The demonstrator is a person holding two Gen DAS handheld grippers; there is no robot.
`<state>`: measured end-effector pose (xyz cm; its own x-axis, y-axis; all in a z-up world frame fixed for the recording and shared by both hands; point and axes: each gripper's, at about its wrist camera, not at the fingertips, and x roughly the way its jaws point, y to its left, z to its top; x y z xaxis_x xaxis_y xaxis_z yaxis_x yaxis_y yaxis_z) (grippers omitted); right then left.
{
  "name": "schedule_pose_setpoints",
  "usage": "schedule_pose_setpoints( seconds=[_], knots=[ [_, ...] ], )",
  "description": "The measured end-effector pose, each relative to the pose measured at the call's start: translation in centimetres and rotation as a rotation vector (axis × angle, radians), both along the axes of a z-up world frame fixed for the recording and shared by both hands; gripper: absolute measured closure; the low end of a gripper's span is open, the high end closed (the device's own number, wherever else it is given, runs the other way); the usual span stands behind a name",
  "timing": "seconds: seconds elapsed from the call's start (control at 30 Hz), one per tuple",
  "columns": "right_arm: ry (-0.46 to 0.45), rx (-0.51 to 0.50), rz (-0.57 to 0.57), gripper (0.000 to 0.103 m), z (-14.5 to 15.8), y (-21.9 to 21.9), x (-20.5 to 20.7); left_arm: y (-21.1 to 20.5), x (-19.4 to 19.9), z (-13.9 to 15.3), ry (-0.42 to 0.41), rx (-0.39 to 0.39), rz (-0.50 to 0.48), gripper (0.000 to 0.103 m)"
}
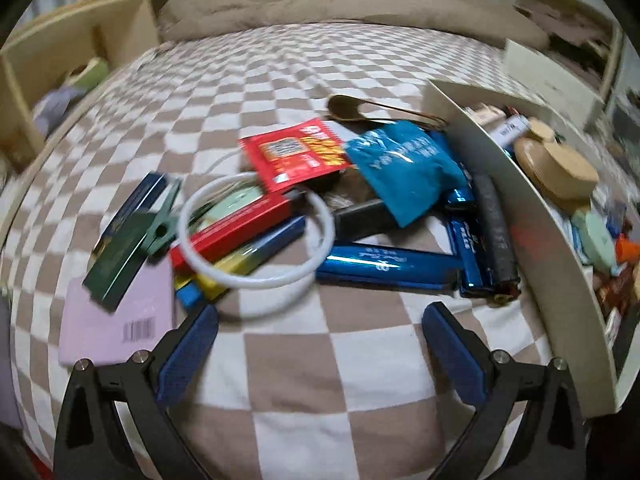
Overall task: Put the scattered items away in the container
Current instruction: 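Close the left gripper around the blue tube, then lower the right gripper and close it on the red First Look lighter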
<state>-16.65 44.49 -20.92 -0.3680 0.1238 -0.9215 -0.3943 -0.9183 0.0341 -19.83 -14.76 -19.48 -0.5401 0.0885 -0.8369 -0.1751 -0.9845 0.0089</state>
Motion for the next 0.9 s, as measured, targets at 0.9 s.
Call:
schedule_pose_setpoints(
  seconds=[0.9],
  knots=[
    [0.014, -0.002, 0.088, 0.0, 0.0, 0.3, 0.5, 5.0, -1.6, -1.4, 0.057, -0.077, -0.071, 0.0]
  ],
)
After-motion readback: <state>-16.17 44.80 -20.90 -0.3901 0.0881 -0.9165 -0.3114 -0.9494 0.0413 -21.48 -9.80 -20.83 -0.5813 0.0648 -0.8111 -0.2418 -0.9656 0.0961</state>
